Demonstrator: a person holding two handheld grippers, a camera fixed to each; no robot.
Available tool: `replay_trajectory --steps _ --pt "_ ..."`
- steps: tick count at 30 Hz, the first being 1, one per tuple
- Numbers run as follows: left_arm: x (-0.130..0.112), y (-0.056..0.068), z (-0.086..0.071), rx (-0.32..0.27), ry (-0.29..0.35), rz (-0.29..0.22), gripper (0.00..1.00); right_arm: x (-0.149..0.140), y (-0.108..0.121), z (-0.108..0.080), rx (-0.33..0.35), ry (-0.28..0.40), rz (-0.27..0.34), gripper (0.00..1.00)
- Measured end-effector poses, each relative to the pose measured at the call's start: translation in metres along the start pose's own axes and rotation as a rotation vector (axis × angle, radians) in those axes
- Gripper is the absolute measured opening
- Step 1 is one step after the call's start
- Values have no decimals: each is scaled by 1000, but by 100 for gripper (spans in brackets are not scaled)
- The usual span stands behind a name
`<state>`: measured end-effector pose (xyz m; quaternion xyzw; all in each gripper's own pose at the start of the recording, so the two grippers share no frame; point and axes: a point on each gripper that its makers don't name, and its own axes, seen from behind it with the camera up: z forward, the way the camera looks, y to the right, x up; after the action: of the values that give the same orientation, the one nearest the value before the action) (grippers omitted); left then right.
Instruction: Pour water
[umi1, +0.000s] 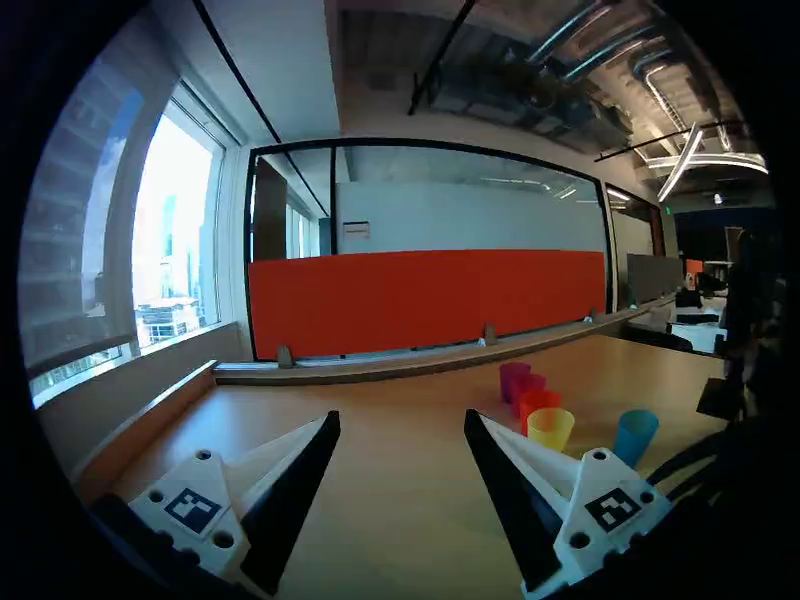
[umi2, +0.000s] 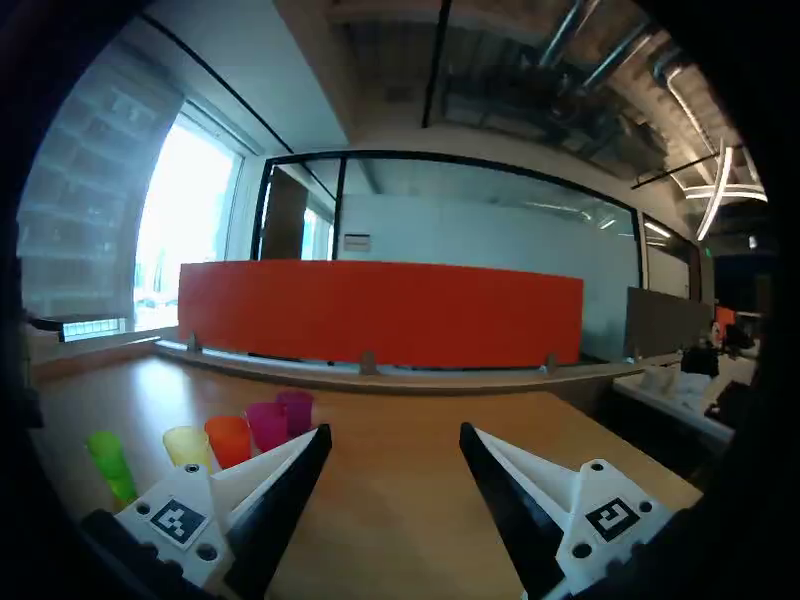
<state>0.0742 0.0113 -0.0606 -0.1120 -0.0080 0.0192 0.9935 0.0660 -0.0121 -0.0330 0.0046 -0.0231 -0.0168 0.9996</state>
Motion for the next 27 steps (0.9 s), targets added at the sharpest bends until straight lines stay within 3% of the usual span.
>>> replay_trajectory --steps 9,27 --pt "5 -14 3 60 36 -28 92 14 6 7 -22 70 75 100" --pt "-9 -27 24 125 78 -38 92 1 4 6 -48 79 23 99"
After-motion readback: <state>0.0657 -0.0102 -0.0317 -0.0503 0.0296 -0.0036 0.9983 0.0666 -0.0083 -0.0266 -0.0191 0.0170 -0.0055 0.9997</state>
